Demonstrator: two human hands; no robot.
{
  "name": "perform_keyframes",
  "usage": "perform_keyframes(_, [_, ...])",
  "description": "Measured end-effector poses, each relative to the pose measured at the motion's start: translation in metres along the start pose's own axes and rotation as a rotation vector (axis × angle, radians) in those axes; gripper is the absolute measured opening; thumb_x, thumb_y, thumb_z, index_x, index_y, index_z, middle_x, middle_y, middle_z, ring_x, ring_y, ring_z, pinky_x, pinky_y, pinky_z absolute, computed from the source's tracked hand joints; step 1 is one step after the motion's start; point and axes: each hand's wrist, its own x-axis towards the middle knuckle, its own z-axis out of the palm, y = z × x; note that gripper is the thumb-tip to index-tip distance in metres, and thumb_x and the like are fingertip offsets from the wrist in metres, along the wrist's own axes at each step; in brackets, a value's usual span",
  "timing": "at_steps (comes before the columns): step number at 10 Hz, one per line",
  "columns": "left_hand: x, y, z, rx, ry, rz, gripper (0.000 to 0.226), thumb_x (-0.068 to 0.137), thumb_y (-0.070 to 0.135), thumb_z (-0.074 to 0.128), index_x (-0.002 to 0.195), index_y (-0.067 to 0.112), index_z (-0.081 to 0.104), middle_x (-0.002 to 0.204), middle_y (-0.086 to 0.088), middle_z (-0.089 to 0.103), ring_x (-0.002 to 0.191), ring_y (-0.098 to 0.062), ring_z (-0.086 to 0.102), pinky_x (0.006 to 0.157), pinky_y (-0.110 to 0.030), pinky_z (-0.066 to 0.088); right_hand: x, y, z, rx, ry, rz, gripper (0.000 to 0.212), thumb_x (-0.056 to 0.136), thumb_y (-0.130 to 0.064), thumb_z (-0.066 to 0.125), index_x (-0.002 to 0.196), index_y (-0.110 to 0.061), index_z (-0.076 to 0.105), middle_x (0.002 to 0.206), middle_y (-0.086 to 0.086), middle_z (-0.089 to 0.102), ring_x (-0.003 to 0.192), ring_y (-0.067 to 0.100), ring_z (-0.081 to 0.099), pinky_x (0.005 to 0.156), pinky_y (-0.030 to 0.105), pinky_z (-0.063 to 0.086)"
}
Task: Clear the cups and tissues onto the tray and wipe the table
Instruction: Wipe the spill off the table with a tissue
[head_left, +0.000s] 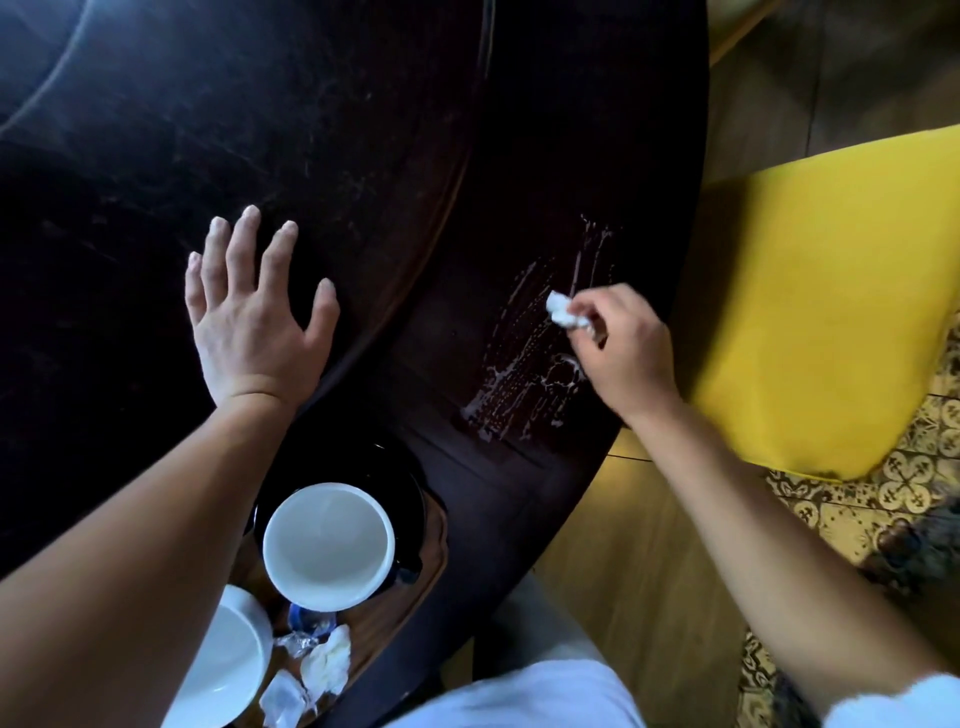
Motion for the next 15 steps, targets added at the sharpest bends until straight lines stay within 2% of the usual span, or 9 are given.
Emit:
perform_keyframes(2, [0.0,0.0,0.0,0.007,-0.009,-0.001,0.062,0.098,0.051,0.044,0.155,0.025,0.037,0.169,-0.001,0.021,0.157,-0.025,0.01,0.127,-0.045,0.003,-0.045,-0.015,0.0,0.067,-0.094,-0.031,0.018,0.081,-0.009,0.077,0.098,-0.014,0.072,0.096,-0.001,0.068,0.086,0.019,0.064,0.074,0.028,0.049])
perform_keyframes(4, [0.0,0.0,0.0,0.006,-0.013,-0.007,0.061,0.099,0.05,0.046,0.155,0.027,0.037,0.169,0.001,0.02,0.157,-0.024,0.008,0.127,-0.045,0.002,0.046,0.006,-0.019,0.096,0.203,0.067,0.034,0.081,-0.01,0.065,0.114,-0.016,0.071,0.099,0.005,0.068,0.088,0.017,0.064,0.08,0.026,0.047])
perform_keyframes(5, [0.0,0.0,0.0,0.003,-0.01,-0.008,0.061,0.099,0.049,0.048,0.154,0.026,0.037,0.169,0.001,0.02,0.157,-0.024,0.008,0.127,-0.045,0.002,0.095,0.019,-0.018,-0.014,0.225,0.07,0.029,0.083,-0.013,0.061,0.108,-0.021,0.073,0.105,0.003,0.069,0.093,0.019,0.066,0.078,0.025,0.047])
perform_keyframes(7, [0.0,0.0,-0.001,0.002,-0.013,-0.01,0.061,0.099,0.049,0.048,0.155,0.026,0.037,0.169,0.001,0.02,0.157,-0.024,0.008,0.127,-0.044,0.002,0.093,0.029,-0.007,-0.131,0.121,0.023,0.025,0.085,-0.012,0.062,0.107,-0.019,0.073,0.106,0.003,0.067,0.098,0.023,0.063,0.079,0.024,0.042])
perform_keyframes(9, [0.0,0.001,-0.001,-0.002,-0.001,-0.004,0.063,0.097,0.052,0.044,0.154,0.024,0.039,0.168,-0.001,0.022,0.157,-0.025,0.011,0.127,-0.045,0.003,-0.003,0.009,0.0,-0.078,0.053,-0.072,0.03,0.086,-0.007,0.066,0.115,-0.011,0.073,0.105,0.006,0.067,0.096,0.024,0.062,0.078,0.03,0.051])
perform_keyframes(10, [0.0,0.001,0.0,0.0,-0.005,-0.003,0.064,0.097,0.052,0.043,0.154,0.025,0.039,0.168,0.0,0.022,0.157,-0.024,0.01,0.127,-0.045,0.003,-0.035,0.005,-0.002,-0.018,0.034,-0.076,0.025,0.092,-0.017,0.064,0.114,-0.013,0.075,0.104,0.003,0.068,0.095,0.023,0.063,0.078,0.031,0.053])
perform_keyframes(12, [0.0,0.0,0.0,0.005,-0.002,-0.003,0.062,0.097,0.051,0.044,0.154,0.025,0.039,0.168,0.0,0.022,0.157,-0.024,0.01,0.127,-0.046,0.004,-0.03,0.001,-0.009,-0.021,-0.037,0.022,0.027,0.087,-0.019,0.073,0.113,-0.017,0.07,0.108,-0.001,0.067,0.097,0.02,0.064,0.077,0.034,0.055])
perform_keyframes(14, [0.0,0.0,-0.001,-0.001,-0.008,-0.004,0.063,0.097,0.052,0.043,0.154,0.025,0.038,0.168,0.0,0.022,0.157,-0.024,0.009,0.127,-0.045,0.003,-0.015,-0.011,-0.021,0.002,-0.154,0.005,0.018,0.082,-0.016,0.073,0.1,-0.02,0.072,0.092,-0.005,0.067,0.079,0.014,0.063,0.069,0.031,0.053])
perform_keyframes(15, [0.0,0.0,-0.001,0.001,-0.003,-0.006,0.063,0.097,0.052,0.043,0.154,0.025,0.038,0.168,-0.001,0.022,0.157,-0.024,0.009,0.127,-0.045,0.003,0.018,0.001,-0.031,0.171,-0.011,0.113,0.015,0.082,-0.021,0.073,0.096,-0.02,0.075,0.089,-0.002,0.071,0.077,0.014,0.066,0.073,0.03,0.054])
